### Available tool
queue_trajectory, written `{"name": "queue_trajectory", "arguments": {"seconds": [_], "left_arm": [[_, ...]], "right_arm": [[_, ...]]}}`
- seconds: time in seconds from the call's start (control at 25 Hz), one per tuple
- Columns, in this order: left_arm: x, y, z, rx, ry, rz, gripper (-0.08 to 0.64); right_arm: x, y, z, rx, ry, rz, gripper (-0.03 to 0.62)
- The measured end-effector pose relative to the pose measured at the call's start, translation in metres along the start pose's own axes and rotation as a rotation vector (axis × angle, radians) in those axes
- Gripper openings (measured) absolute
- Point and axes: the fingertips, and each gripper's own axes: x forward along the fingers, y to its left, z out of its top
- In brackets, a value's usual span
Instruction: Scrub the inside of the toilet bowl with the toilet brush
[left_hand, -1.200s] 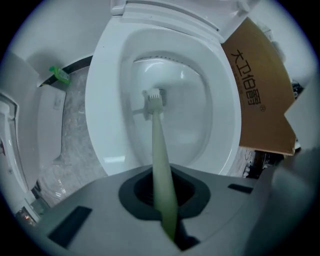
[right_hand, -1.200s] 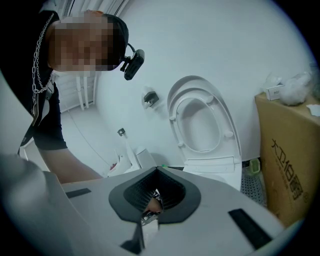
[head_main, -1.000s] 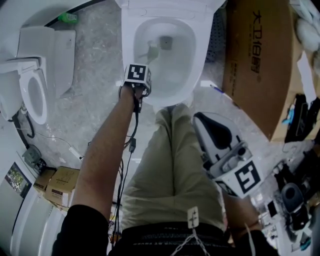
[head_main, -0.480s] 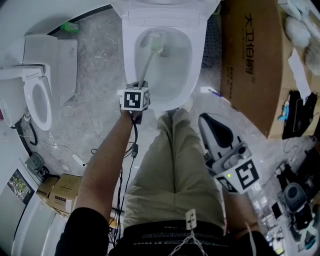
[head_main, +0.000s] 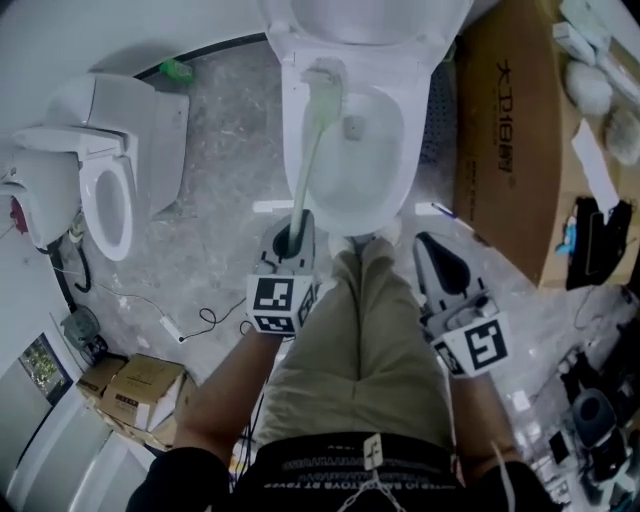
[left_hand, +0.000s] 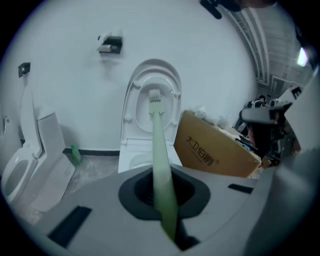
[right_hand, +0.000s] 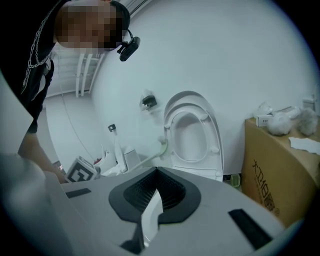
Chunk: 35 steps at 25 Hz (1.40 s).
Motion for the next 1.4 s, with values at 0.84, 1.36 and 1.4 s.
{"name": "queue_trajectory", "arguments": {"seconds": [0.84,1.36,1.4], "left_arm": [[-0.181,-0.044,0.199,0.204,-0.495,0.099,0.002],[-0.232,-0.047,0.24,0.187,-0.559,0.115,0.002],[-0.234,-0.048,0.243,0.185,-0.556,0.114,0.002]], "right_arm": [[-0.037,0.067,0.141,-0.231,-0.241,-0.055,0.003],[-0.073,0.086,0.186,-0.271,-0.272,-0.077,0.003],[-0.075,0.088,0.189,-0.274,-0.272,-0.076,0.003]]}}
